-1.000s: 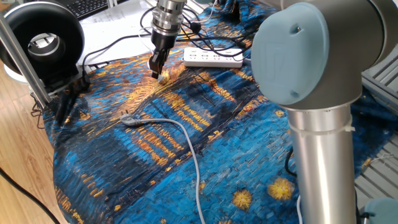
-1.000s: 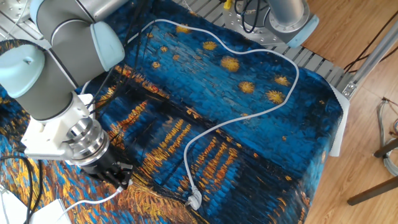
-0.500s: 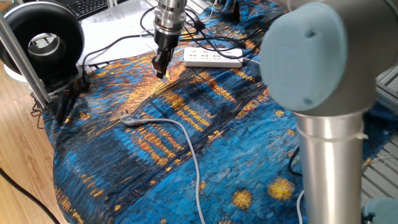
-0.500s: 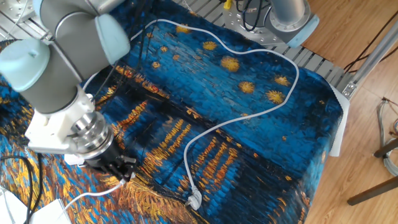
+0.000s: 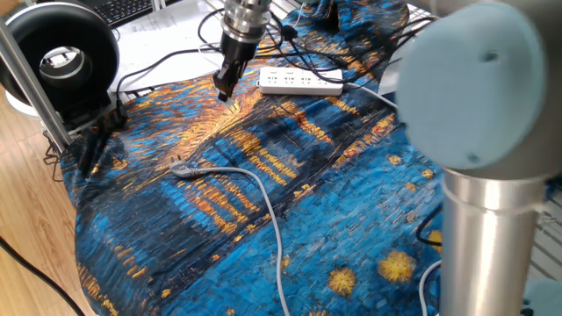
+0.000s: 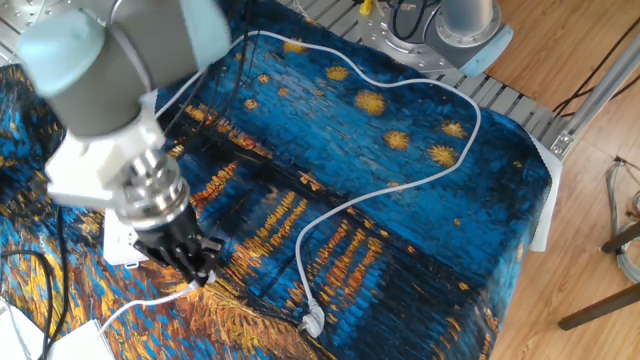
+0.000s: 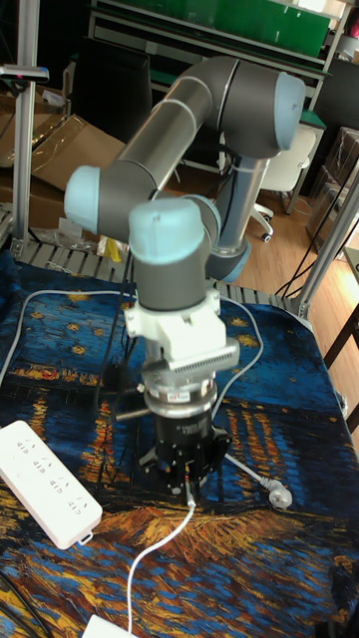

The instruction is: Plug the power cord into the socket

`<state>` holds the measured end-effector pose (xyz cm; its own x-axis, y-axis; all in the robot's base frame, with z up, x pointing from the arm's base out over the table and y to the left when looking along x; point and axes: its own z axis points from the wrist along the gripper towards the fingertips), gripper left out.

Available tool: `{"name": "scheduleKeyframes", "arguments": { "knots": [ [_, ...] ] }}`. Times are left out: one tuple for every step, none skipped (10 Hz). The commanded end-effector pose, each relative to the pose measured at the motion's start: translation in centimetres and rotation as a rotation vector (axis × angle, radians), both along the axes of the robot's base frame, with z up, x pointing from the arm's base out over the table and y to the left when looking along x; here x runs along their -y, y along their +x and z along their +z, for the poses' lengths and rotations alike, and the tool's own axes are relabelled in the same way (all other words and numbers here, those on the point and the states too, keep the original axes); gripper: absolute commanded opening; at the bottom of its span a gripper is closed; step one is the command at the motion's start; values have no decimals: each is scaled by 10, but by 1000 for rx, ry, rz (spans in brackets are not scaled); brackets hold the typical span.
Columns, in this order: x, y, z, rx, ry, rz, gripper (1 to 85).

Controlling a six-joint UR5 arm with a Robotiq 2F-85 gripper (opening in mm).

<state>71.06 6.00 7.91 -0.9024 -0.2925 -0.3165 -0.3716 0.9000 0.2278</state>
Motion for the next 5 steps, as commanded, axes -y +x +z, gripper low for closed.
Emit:
{"name": "scheduleKeyframes", "arguments": {
  "knots": [
    [2, -11, 9, 58, 24, -81, 13],
    [-3, -20, 3, 57, 3, -96, 13],
    [-10, -24, -1, 54, -1, -108, 13],
    [-10, -28, -5, 36, -15, -105, 13],
    [-8, -30, -6, 26, -24, -102, 13]
  ]
}}
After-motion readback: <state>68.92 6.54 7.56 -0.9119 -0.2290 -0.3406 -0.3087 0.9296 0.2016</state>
